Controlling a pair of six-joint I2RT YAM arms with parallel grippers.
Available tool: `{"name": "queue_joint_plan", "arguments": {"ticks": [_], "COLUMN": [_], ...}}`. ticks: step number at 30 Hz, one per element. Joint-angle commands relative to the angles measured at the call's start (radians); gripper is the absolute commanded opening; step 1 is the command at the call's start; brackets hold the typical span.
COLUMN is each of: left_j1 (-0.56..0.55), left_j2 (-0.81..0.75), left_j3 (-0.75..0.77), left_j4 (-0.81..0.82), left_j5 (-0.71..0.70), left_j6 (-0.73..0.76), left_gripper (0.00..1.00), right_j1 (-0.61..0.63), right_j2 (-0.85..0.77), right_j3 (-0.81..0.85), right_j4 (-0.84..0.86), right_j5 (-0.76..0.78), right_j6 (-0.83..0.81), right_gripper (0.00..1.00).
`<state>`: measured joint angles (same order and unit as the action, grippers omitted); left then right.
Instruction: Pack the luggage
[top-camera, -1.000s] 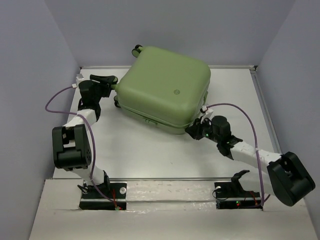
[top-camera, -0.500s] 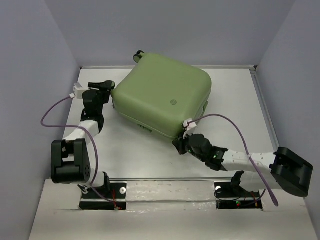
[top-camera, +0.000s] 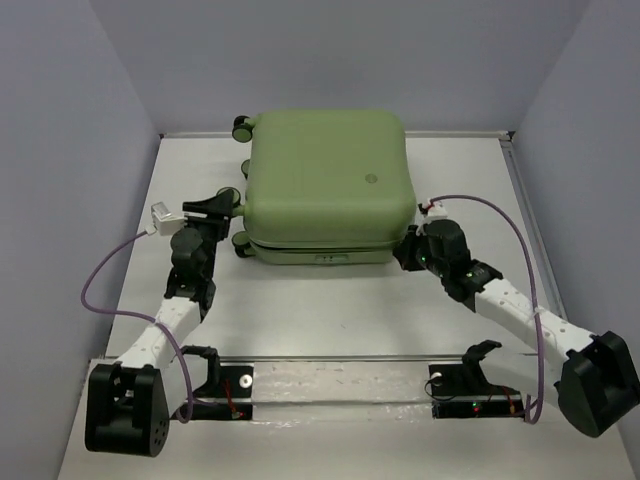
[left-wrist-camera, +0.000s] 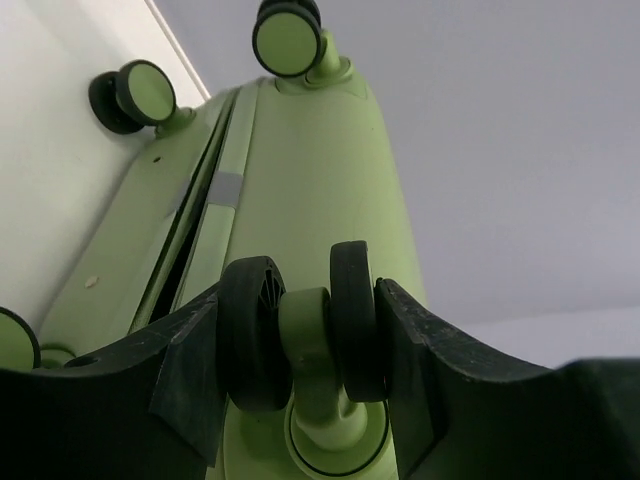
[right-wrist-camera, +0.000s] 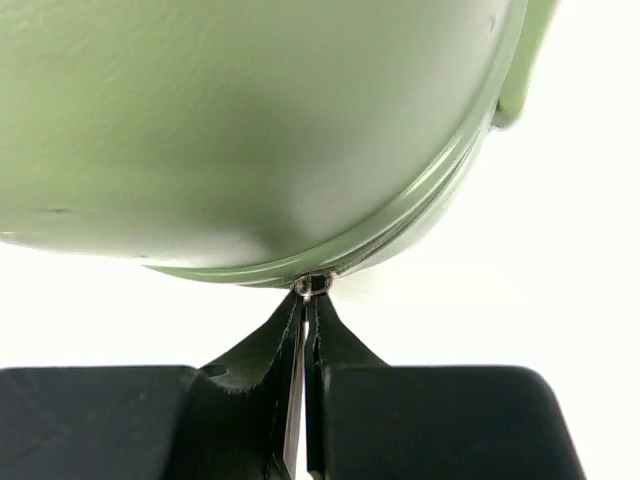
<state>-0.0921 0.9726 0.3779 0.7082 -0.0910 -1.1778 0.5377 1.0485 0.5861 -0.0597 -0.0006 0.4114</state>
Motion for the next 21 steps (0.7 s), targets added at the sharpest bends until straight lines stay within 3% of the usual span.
{"name": "queue_joint_plan", "arguments": {"ticks": [1,2,5,8,10,13,15,20,21], "left_j1": [-0.187,-0.207,-0.262,-0.308,-0.337,-0.392,-0.452,-0.518,-0.518], "left_j2": [-0.031,-0.032,-0.029,-0.040,-0.049,-0.054,-0.046,-0.075,-0.093], "left_j3": [-0.039,-0.043,-0.057,-0.085,-0.109,-0.129,-0.120,-0.085,-0.053], "left_j4": [0.005,0.014,0.020,0.022,0.019,0.019,0.019,-0.016,-0.112], "left_j5": [0.133,0.120,0.102,0.068,0.053,0.045,0.033,0.014,-0.008], "left_j6": [0.121,0.115,0.112,0.112,0.118,0.115,0.121,0.155,0.183], "left_gripper": [0.06,0.06,0.06,0.06,0.06,0.06,0.06,0.06,0.06], "right_j1": [0.106,0.302,0.523,0.481,0.286,0.240,0.280,0.559,0.586], "right_j2": [0.013,0.036,0.218,0.268,0.222,0.145,0.210,0.526,0.548], "right_j3": [0.040,-0.004,0.033,0.057,0.031,0.085,0.113,0.315,0.339], "right_j4": [0.222,0.278,0.333,0.301,0.313,0.281,0.312,0.362,0.325], "right_j5": [-0.138,-0.048,0.134,0.224,0.107,-0.034,-0.096,-0.092,-0.041], "right_j6": [0.072,0.114,0.155,0.130,0.132,0.067,0.055,0.015,-0.012], "right_gripper": [0.07,0.07,0.07,0.07,0.07,0.07,0.07,0.07,0.07]}}
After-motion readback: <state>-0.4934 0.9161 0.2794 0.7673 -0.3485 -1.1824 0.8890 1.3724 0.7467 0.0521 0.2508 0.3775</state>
